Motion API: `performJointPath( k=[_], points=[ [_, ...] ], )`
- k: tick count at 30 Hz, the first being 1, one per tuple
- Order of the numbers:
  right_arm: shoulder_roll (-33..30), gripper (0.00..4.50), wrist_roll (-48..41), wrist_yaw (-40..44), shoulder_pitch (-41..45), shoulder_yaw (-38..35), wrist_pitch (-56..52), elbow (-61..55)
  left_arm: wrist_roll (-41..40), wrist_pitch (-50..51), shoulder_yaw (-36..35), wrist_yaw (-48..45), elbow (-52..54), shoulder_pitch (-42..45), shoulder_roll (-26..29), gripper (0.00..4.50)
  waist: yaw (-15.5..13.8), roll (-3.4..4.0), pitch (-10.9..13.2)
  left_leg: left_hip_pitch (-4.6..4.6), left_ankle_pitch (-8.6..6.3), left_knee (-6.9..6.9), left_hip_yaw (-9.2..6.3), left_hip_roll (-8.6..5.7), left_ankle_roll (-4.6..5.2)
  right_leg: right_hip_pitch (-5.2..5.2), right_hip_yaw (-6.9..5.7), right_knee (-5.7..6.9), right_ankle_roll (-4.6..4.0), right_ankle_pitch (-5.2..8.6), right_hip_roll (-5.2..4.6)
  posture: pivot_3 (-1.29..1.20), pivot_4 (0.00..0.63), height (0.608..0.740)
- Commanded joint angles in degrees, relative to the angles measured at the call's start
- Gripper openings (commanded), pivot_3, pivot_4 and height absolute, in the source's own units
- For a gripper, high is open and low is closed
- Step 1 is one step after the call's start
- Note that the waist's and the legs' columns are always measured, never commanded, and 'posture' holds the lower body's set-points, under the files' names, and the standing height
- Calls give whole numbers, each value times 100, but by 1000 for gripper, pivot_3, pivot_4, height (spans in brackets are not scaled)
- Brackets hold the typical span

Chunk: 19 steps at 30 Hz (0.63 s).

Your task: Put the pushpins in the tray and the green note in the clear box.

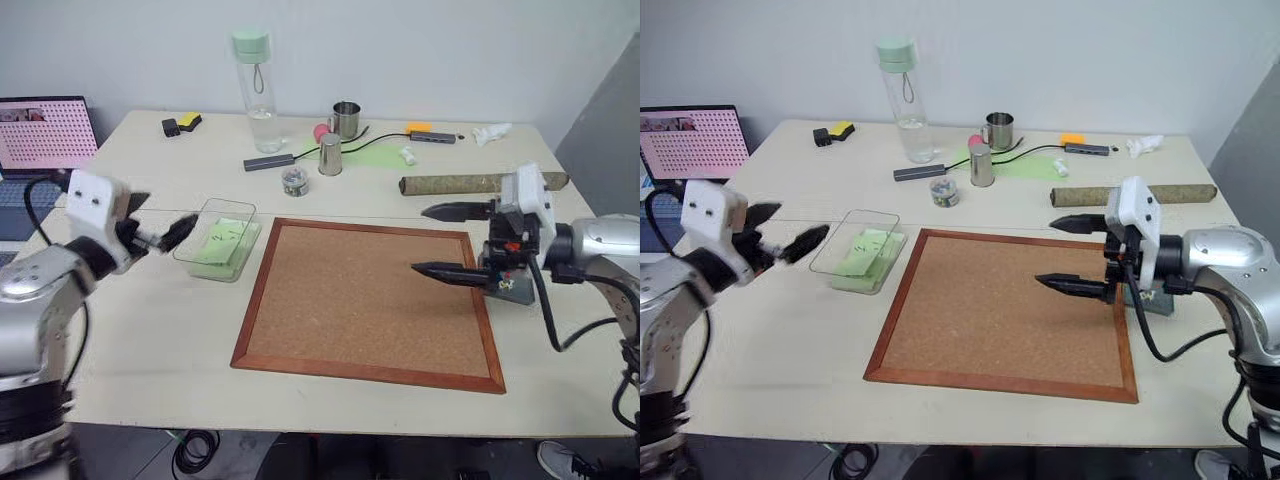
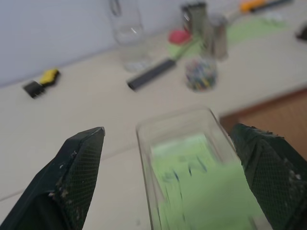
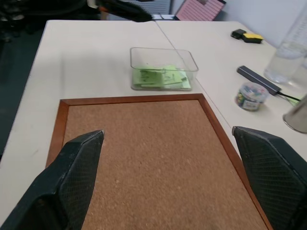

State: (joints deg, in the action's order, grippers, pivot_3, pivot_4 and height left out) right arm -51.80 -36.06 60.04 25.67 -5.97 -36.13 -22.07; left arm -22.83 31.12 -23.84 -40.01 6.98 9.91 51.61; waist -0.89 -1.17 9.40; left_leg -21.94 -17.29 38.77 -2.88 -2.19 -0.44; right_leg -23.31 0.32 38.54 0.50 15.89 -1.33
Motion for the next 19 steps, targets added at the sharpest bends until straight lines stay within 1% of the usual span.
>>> performJointPath(
  k=[1,3,6,8,11,15,19],
  points=[
    [-430,4500,226,174,-643,-624,299,-132,309,-811,-726,-1136,-537,-1029,724,4440,12,8,3,-4,0,-2,0,3,0,-5,-2,-3,-2,1,0,0,150,740],
    [-623,4500,379,227,-1060,-893,392,1,435,-1086,-902,-1537,-883,-1461,986,4440,1,9,5,1,-2,-4,1,2,3,1,-5,-4,-5,2,-3,0,150,740],
    [-889,4500,813,335,-1771,-1373,728,452,574,-1469,-1075,-1953,-1447,-1805,1241,4440,-47,5,3,1,-4,-4,-3,3,6,4,-12,-3,-7,3,-5,0,150,740],
    [-1004,4500,1091,526,-2390,-1857,1119,832,563,-1649,-1163,-2112,-1682,-1920,1277,4440,-77,6,3,2,-7,-3,-1,2,12,9,-12,-10,-8,3,-9,0,150,740],
    [-1059,4500,1260,742,-2967,-2294,1453,1182,567,-1840,-1187,-2269,-1845,-1978,1245,4440,-76,8,4,-1,-10,-3,-2,1,17,15,-20,-24,-7,2,-14,0,150,740],
    [-1049,4500,1430,831,-3252,-2462,1754,1538,563,-1909,-1122,-2361,-1894,-1979,1188,4440,-20,13,5,2,-10,-4,-1,2,17,13,-19,-18,-7,2,-14,0,150,740],
    [-1015,4500,1444,813,-3179,-2436,1869,1736,659,-2133,-1002,-2423,-1941,-2000,1159,4440,16,13,5,4,-10,-6,3,2,18,11,-16,-10,-8,2,-14,0,150,740]
  ],
)
